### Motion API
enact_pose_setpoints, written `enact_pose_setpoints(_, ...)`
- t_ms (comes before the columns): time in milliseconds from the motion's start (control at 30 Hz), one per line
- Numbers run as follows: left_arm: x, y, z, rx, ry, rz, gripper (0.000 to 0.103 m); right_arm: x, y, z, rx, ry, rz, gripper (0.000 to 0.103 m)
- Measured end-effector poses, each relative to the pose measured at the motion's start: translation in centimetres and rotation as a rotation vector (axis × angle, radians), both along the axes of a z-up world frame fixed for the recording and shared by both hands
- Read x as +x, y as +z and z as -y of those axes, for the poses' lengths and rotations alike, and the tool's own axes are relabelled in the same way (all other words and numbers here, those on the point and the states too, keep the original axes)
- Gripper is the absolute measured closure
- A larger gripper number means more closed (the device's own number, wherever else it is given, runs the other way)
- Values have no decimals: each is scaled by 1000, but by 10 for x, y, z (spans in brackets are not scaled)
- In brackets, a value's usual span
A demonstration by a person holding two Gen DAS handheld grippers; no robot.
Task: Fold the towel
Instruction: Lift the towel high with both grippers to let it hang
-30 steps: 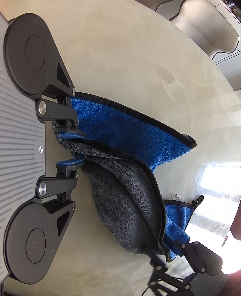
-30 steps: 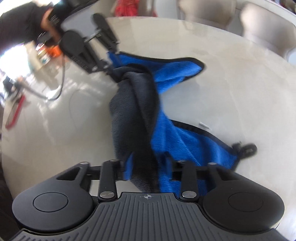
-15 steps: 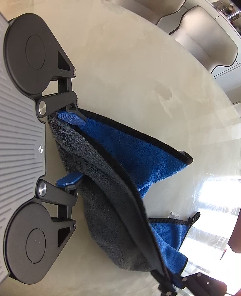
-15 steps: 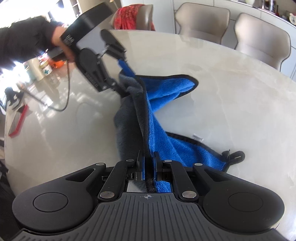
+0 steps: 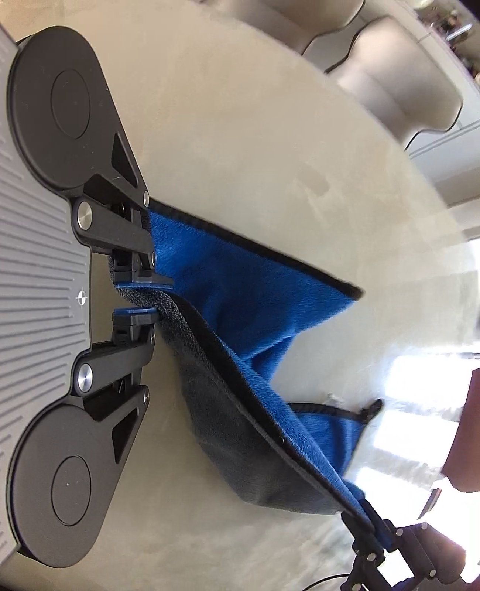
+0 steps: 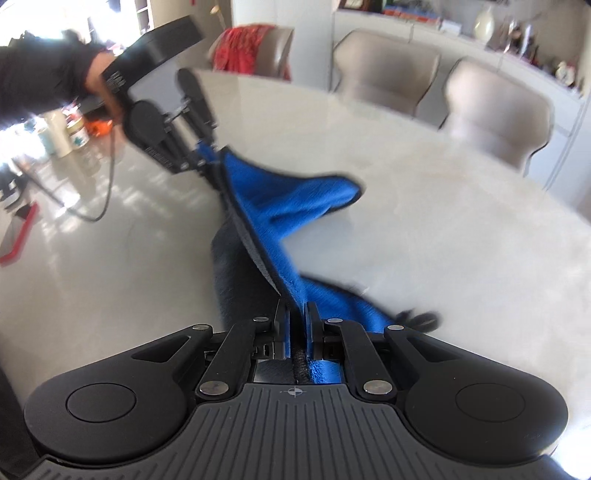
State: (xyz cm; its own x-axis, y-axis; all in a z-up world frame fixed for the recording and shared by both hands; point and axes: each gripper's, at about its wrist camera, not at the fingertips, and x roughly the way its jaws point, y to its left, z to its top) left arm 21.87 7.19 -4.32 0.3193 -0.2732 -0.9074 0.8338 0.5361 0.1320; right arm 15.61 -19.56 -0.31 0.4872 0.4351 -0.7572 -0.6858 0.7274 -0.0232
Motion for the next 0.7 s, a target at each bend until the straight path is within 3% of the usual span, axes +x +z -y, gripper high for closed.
enact_pose_setpoints(333,-39,101,0,-68,47,241,94,-10,84,16,-28,-31,287,96)
enact_pose_setpoints(700,-72,166,23,-34,56,427,93,5,162,26,-83,-22,550,96)
